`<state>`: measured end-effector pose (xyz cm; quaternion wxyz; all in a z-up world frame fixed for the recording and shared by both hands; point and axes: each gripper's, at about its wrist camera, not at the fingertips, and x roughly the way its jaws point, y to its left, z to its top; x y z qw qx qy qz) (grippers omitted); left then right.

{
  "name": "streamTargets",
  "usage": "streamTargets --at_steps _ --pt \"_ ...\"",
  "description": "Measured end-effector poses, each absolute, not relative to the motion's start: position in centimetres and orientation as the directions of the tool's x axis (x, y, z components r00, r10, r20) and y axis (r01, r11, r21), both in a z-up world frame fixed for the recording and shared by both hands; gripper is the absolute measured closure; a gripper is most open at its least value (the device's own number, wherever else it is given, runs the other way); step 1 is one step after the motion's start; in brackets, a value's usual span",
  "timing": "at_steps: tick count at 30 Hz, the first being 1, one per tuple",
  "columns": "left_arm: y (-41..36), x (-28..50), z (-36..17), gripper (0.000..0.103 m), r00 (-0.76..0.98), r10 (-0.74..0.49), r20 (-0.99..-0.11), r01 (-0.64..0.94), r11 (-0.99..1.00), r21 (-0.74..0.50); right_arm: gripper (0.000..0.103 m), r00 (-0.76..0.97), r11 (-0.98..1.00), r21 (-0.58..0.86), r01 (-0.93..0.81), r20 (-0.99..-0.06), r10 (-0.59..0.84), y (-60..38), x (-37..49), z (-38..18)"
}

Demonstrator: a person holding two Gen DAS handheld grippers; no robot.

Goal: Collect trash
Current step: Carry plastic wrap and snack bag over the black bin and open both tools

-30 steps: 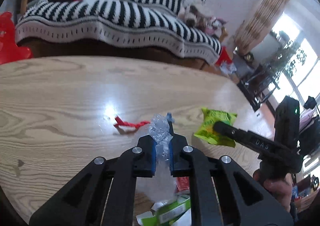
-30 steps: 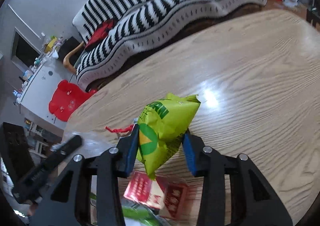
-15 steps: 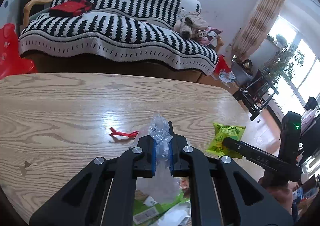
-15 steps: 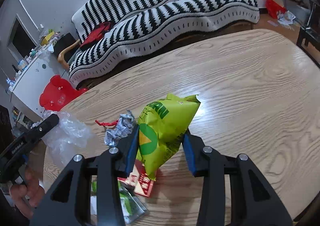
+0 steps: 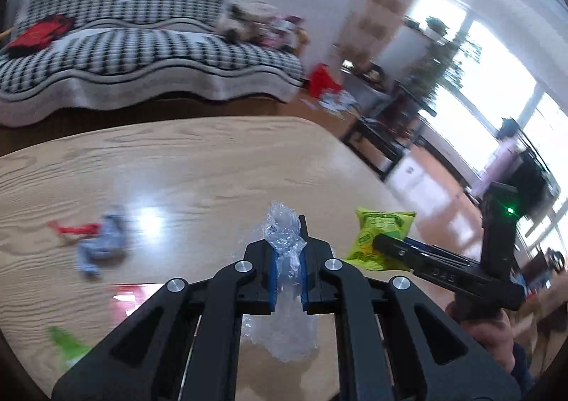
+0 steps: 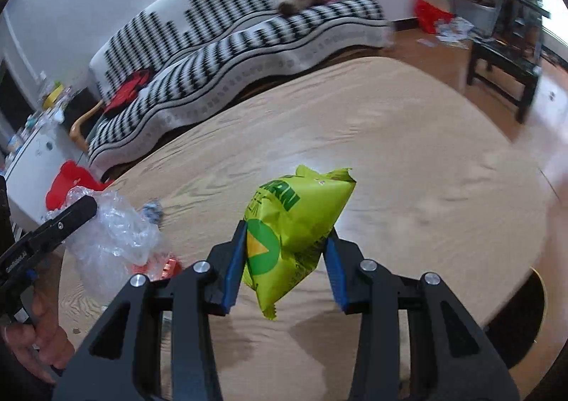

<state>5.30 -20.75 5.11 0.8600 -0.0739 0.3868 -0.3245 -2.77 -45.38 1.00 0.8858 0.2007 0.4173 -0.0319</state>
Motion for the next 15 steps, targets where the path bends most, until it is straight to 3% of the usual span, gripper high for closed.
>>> streamTargets --at_steps 15 --pt "-47.0 -5.2 0.1 0.095 0.133 -0.77 -0.624 0.778 0.471 -0.415 0.062 0.579 0.726 0.31 0.614 -0.802 -0.148 -67.8 -20.6 -4.0"
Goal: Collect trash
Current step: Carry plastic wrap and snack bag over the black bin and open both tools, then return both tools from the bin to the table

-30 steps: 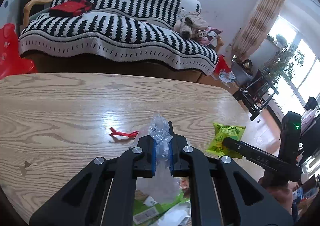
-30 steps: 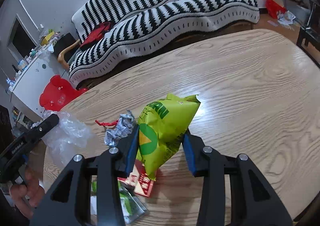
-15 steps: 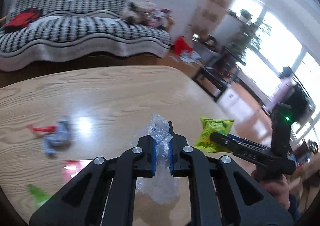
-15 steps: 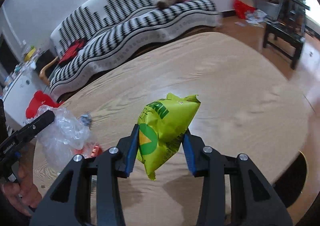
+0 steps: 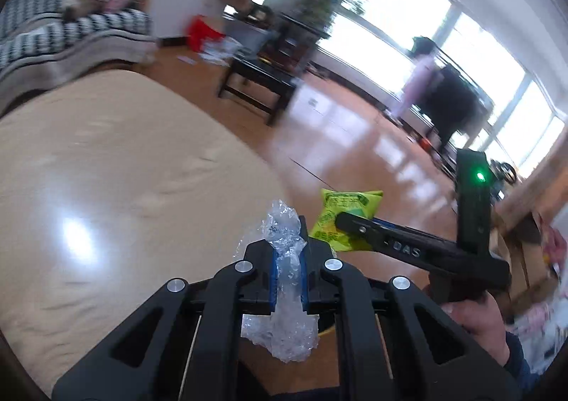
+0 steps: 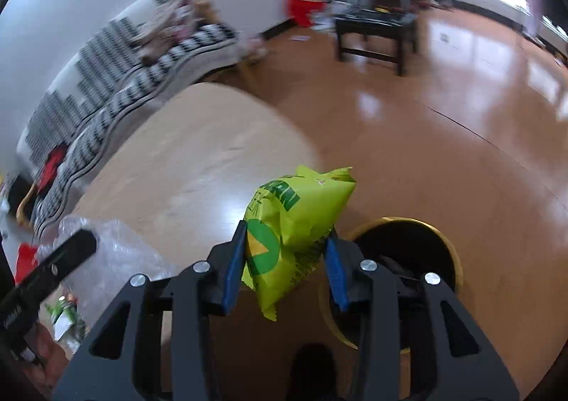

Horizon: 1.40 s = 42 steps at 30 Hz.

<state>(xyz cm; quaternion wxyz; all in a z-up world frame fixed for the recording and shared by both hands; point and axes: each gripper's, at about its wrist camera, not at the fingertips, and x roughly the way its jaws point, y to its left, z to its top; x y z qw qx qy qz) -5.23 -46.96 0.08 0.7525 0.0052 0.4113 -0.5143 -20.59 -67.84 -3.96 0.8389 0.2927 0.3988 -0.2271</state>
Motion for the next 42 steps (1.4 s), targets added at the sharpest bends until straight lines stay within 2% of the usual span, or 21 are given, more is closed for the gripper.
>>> streamTargets --at_steps 5,10,16,28,29,30,32,40,42 --pt "-53.8 -9.1 -3.2 0.095 0.016 -0.776 -0.63 0.824 0.368 -0.432 0.062 0.51 0.638 0.298 0.71 -0.842 -0.175 -73.1 -25.2 -7.1" --pt "-59.0 -11.0 -8.3 0.095 -0.037 -0.723 -0.69 0.852 0.338 -0.399 0.062 0.469 0.57 0.309 0.761 -0.87 -0.154 -76.3 -27.6 -9.7" --pt "-61.5 -9.6 -13.7 0.095 -0.076 -0.646 -0.759 0.83 0.381 -0.407 0.062 0.423 0.559 0.286 0.778 -0.897 -0.13 -76.9 -27.0 -11.7" --pt "-62.6 -9.4 -16.2 0.093 -0.103 -0.623 -0.775 0.814 0.395 -0.426 0.06 0.388 0.55 0.273 0.789 -0.916 -0.102 -77.0 -25.7 -13.2" --pt "-62.7 -9.4 -16.1 0.084 -0.104 -0.615 -0.781 0.815 0.397 -0.422 0.059 0.389 0.548 0.273 0.791 -0.915 -0.105 -77.0 -25.7 -13.2" --pt "-62.8 -9.4 -16.2 0.062 -0.104 -0.61 -0.786 0.814 0.401 -0.419 0.053 0.392 0.546 0.276 0.791 -0.914 -0.107 -77.0 -25.8 -13.2" --pt "-62.5 -9.1 -15.8 0.033 -0.079 -0.619 -0.781 0.81 0.416 -0.412 0.04 0.396 0.542 0.276 0.794 -0.911 -0.116 -77.1 -25.8 -13.0" --pt "-61.3 -8.7 -14.6 0.027 -0.046 -0.619 -0.784 0.812 0.434 -0.391 0.037 0.428 0.541 0.29 0.79 -0.892 -0.148 -76.8 -26.1 -11.5" --pt "-60.9 -8.8 -14.1 0.024 -0.037 -0.618 -0.785 0.817 0.434 -0.38 0.031 0.44 0.545 0.294 0.785 -0.884 -0.158 -76.5 -26.1 -10.8"
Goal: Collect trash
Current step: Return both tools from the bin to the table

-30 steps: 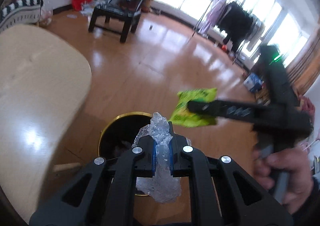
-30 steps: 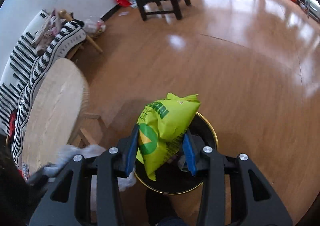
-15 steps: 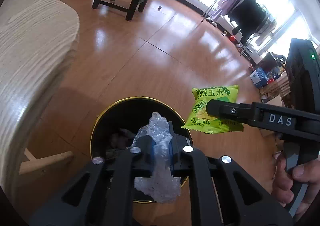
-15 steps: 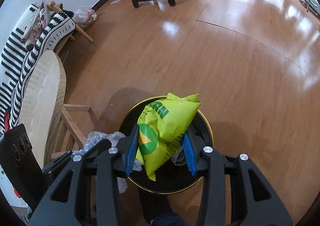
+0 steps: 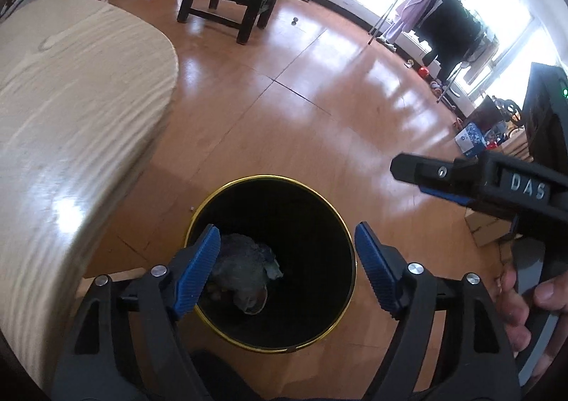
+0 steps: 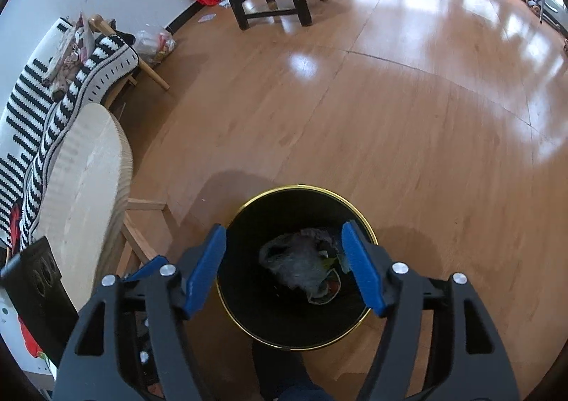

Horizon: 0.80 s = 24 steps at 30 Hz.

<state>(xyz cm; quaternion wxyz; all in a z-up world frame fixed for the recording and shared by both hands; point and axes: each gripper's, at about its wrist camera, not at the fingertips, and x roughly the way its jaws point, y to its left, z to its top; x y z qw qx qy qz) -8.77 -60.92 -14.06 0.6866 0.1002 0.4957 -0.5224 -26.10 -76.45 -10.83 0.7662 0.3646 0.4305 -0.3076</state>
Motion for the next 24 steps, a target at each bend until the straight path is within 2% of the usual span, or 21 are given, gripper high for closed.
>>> streamTargets --at_steps 4,6,13,20,24 --pt "-59.6 -8.9 -12.2 0.023 -0.047 -0.627 -0.778 0.815 0.427 -0.393 0.029 0.464 0.564 0.292 0.772 -0.866 -0.186 -75.6 -25.7 -9.0" --pt "-58.6 -9.2 -11.1 0.016 -0.026 -0.63 -0.776 0.822 0.428 -0.375 0.027 0.479 0.572 0.296 0.765 -0.855 -0.199 -75.2 -25.5 -8.2" --pt "-53.1 -9.8 -5.7 0.013 0.041 -0.657 -0.753 0.851 0.418 -0.318 0.018 0.551 0.624 0.297 0.723 -0.793 -0.26 -71.6 -24.7 -3.9" --pt "-42.5 -5.5 -0.5 0.01 0.225 -0.632 -0.741 0.773 0.579 -0.259 0.016 0.61 0.75 0.298 0.59 -0.773 -0.172 -65.3 -18.4 -1.6" --pt "-34.7 -2.4 1.3 0.01 0.353 -0.56 -0.75 0.684 0.701 -0.202 0.016 0.645 0.823 0.322 0.468 -0.761 -0.07 -59.6 -13.6 -0.5"
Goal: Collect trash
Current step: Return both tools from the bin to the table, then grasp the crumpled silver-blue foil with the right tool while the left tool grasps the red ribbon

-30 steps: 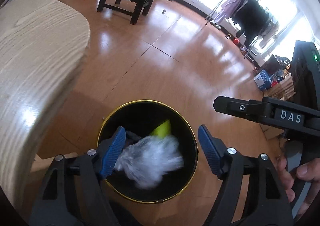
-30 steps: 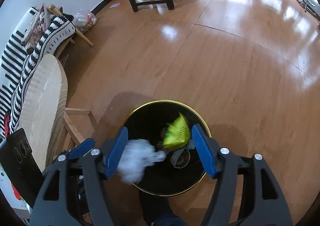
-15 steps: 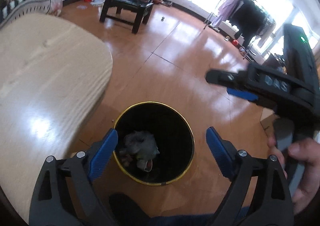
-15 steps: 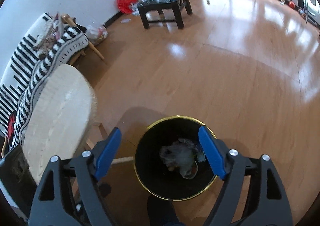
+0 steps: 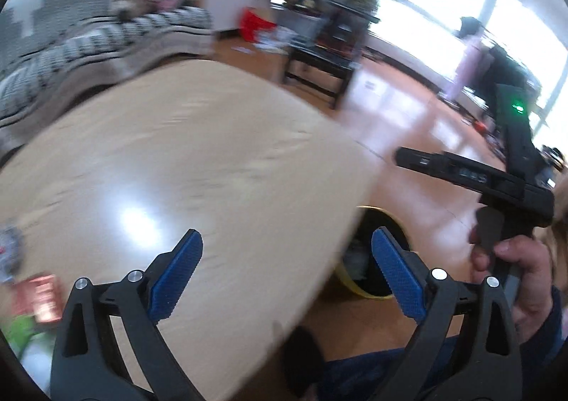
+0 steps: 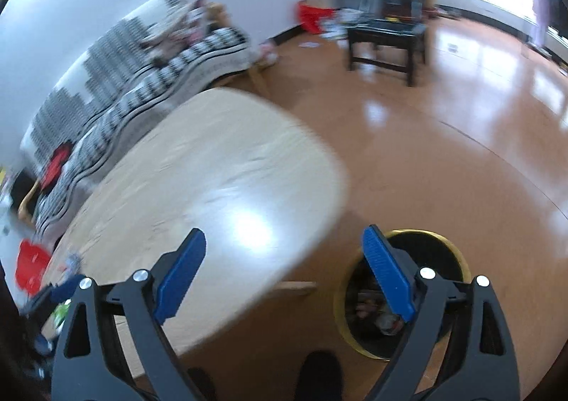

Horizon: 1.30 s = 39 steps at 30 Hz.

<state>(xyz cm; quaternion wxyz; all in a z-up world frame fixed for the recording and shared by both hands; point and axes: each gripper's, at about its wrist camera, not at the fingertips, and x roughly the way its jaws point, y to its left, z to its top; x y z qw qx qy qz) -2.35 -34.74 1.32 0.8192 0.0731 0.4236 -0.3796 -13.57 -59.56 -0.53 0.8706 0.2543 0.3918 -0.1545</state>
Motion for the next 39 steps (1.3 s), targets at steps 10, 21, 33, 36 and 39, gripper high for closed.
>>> streamTargets --at_steps 10,21,33,36,39 --pt "-13.8 2.8 3.4 0.009 0.565 -0.366 -0.74 0.397 0.906 -0.145 0.016 0.623 0.946 0.307 0.102 -0.761 0.18 -41.0 -2.8 1.2" --pt "2.5 7.0 0.9 0.009 0.593 -0.239 -0.769 0.103 0.97 -0.222 0.016 0.539 0.952 0.297 -0.076 -0.791 0.29 -29.2 3.5 -0.6" --pt "2.4 13.2 -3.2 0.009 0.584 -0.193 -0.788 0.158 0.98 -0.123 0.016 0.432 0.915 0.398 -0.067 -0.815 0.387 -22.8 12.0 -4.5" --pt "1.4 14.2 -3.8 0.009 0.592 -0.192 -0.783 0.197 0.976 -0.091 0.016 0.402 0.909 0.409 -0.074 -0.822 0.403 -20.8 14.3 -5.2" --pt "0.7 15.0 -4.2 0.009 0.589 -0.205 -0.782 0.227 0.97 -0.083 0.021 0.372 0.922 0.375 -0.095 -0.846 0.382 -18.7 16.7 -5.9"
